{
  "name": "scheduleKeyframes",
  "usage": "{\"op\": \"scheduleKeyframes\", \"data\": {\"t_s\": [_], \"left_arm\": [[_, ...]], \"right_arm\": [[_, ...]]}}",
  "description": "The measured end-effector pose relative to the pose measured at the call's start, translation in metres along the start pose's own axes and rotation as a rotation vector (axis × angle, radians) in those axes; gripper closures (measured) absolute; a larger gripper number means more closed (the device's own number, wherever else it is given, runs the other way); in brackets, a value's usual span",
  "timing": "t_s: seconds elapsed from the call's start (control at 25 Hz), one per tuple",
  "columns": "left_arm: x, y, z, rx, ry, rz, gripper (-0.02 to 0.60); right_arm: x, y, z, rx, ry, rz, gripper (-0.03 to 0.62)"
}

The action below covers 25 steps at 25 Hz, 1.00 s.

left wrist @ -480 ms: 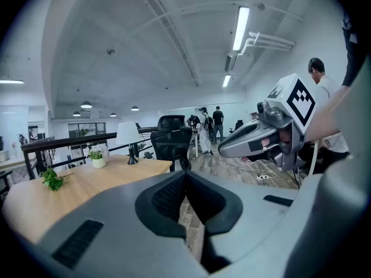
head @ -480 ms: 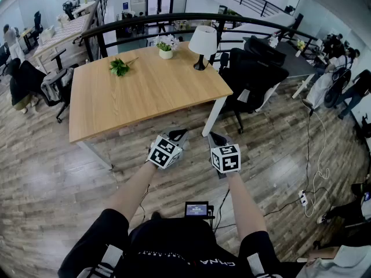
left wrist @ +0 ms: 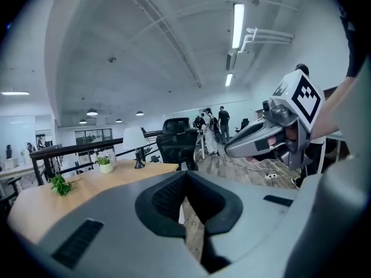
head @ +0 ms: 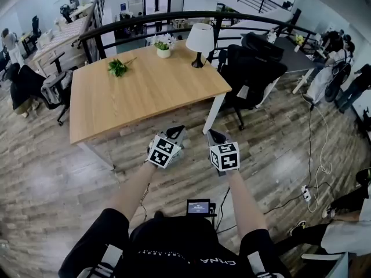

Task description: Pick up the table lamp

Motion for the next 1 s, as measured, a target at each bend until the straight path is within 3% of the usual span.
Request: {"op": "scheduleKeyframes", "data": {"t_s": [0.12,0.44,0.68,1.0], "left_arm": [[0.002,0.001,-0.005,-0.052,-0.015,-0.025,0.563],[0.003,0.002,-0.013,-0.055,0.023,-0.023,0.561],[0.001,-0.006,-0.011,-0.063,-0.042,-0.069,0.561],[0.004,-0.006,-0.016,-0.071,-0.032,-0.043,0.561]], "right_arm": [[-0.002,-0.002,-0.004,0.008,0.009,-0.013,0.565],[-0.004,-0.004,-0.003,0.052,-0.006,-0.009,0.565],[-0.001,-0.011,0.002,0.139,-0.001,-0.066,0.563],[0.0,-0.015,0.001,0.11,-0.035,-0.041,0.565]]}}
Point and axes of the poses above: the fingertips, and each gripper's own axes: y forward along the fingers, z to its left, x out of its top, the point moved 10 cm from there along -y, backward along the fingers, and after that the axes turned 11 degrees about z, right-handed, at the moved point
